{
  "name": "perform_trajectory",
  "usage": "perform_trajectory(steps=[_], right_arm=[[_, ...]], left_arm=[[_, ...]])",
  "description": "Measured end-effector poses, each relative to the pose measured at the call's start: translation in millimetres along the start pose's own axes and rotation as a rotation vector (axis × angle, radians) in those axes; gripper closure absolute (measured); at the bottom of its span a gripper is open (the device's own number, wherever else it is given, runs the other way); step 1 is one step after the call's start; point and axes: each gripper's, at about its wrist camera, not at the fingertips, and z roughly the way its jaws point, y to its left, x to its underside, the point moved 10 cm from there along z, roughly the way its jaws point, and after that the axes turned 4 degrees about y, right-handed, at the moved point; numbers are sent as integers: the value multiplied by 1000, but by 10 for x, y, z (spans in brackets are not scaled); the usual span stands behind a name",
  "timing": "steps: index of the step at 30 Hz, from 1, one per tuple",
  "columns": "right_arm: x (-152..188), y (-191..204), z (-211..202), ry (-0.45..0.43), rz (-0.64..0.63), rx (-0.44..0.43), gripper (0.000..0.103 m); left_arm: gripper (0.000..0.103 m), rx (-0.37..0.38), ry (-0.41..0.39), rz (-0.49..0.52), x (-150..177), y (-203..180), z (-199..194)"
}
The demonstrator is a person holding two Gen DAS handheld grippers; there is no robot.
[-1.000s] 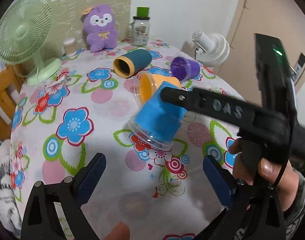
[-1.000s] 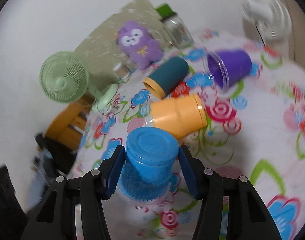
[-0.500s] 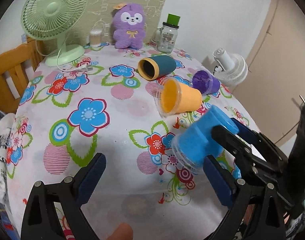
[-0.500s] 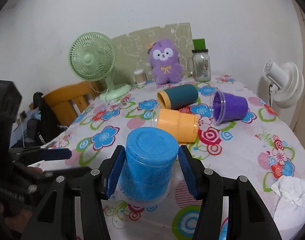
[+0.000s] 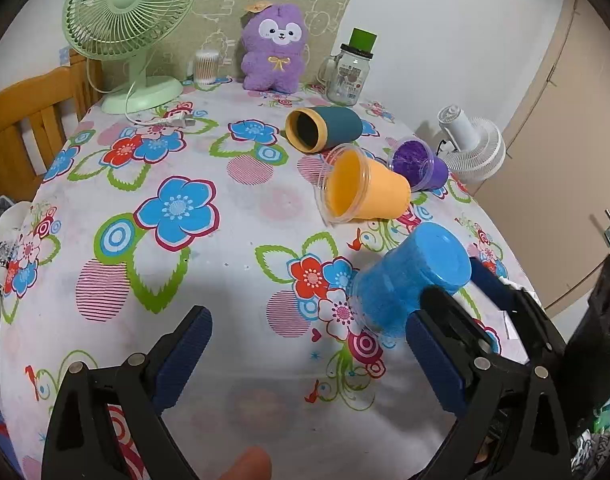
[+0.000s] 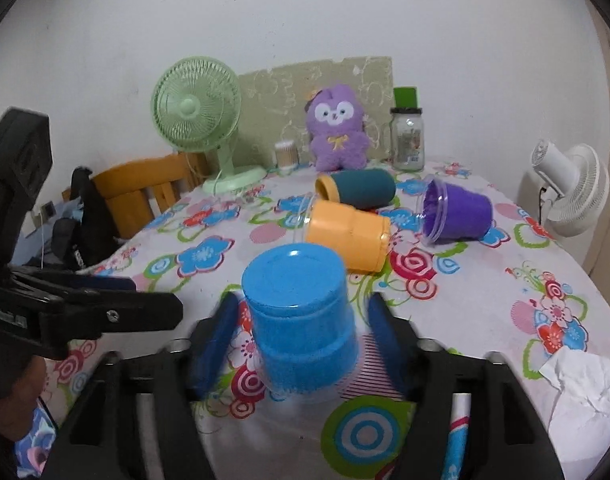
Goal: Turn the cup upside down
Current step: 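Lower the blue cup rim-down onto the table and open the right tool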
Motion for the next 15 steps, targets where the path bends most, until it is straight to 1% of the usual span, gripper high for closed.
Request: perform_trajectory(steps=[1,3,10,15], right_arm=[[-38,-19,-48,-21,13,-5,14],[-77,-40,-101,-33,20,-7,10],[-144,-201,-265,-40,84,-28,8],[-281,-391,-406,-58,108,13,7]], left_arm=[[4,4,-5,-5,1,-7,-14],[4,23,-13,-16,-11,-25,-43],[4,31,-62,-23,-76,-151,-213],[4,10,-112,-11,-114,-293,-368]])
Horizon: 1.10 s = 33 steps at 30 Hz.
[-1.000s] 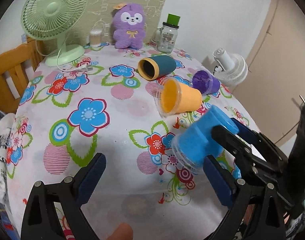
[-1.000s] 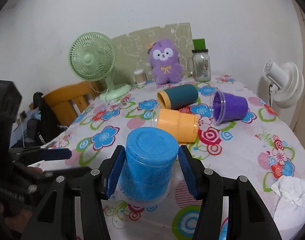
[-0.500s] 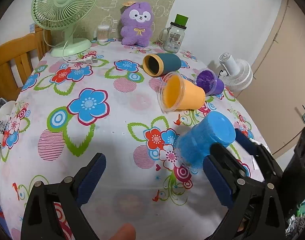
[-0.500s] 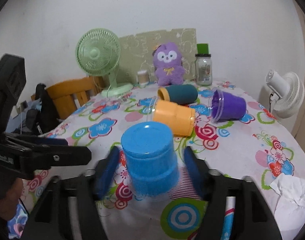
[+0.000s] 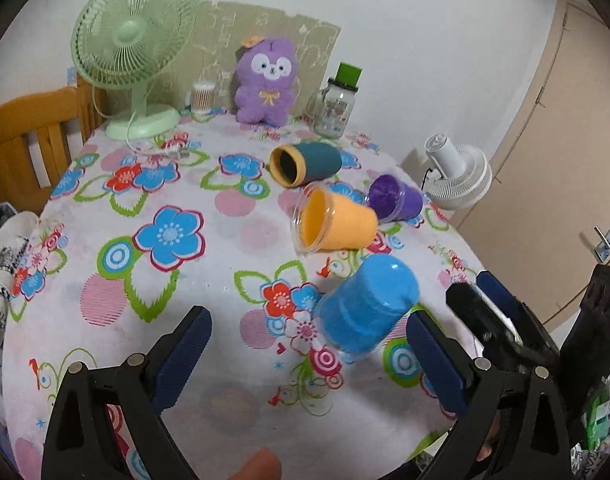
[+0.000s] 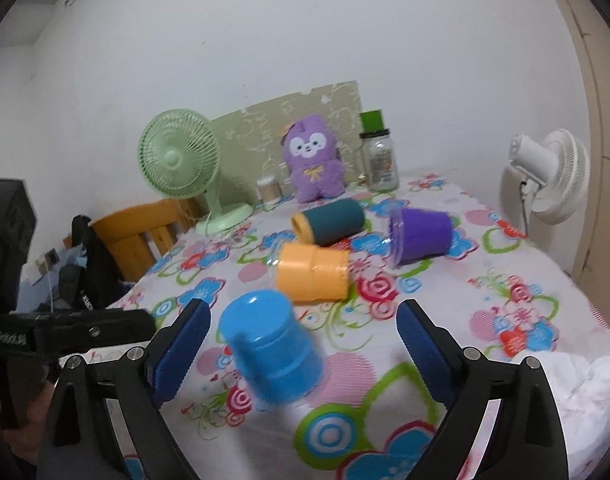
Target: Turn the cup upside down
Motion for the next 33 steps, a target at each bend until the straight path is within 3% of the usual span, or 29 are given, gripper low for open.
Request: perform_trajectory(steps=[5,16,33], right_arm=[[-202,-82,-172,-39,11,11,4],[-586,-63,-663,-190,-94,52,0],[-679,-58,-865,-219,-110,27,0]], left_arm=[[2,-13,-50,6,-58,-154,-141],[0,-83,-175,12,-216,-398,-477],[0,-197,-282,19,-243,-460,-779]])
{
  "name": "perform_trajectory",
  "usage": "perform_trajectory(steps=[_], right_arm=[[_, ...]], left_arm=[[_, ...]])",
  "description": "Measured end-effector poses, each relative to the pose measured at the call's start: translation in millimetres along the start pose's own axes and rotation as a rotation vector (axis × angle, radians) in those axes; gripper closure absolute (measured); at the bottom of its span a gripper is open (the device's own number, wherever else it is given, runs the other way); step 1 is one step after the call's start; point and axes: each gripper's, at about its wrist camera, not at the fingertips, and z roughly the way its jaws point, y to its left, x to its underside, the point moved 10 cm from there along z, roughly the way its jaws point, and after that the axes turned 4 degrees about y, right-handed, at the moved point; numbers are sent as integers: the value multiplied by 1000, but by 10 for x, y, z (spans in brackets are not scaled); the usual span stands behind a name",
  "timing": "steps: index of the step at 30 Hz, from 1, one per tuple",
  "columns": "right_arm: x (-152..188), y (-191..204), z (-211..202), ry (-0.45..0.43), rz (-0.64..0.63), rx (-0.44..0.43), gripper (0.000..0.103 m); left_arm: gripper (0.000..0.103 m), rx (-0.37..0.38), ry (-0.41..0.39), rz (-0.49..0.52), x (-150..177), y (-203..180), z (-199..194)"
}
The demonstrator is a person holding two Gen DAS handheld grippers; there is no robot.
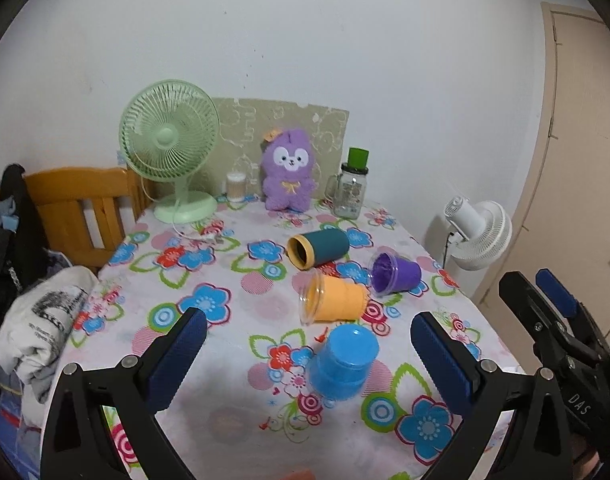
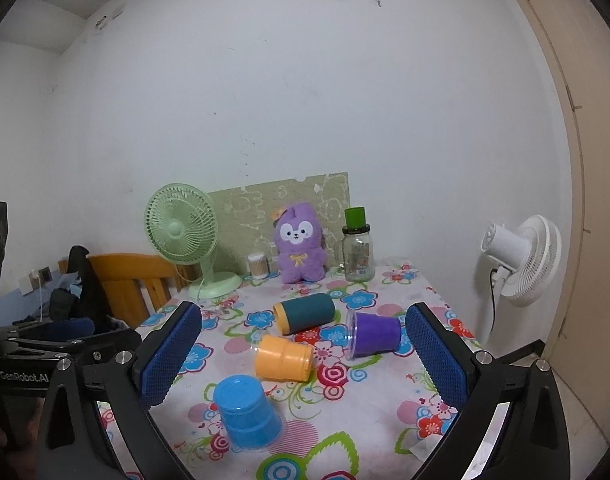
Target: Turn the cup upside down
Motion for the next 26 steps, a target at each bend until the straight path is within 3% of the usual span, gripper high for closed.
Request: perform_trajectory(steps=[26], right_arm=[[-7,92,5,4,-12,-28,0]], left_arm=[[0,-7,-15,2,-36,34,-61]])
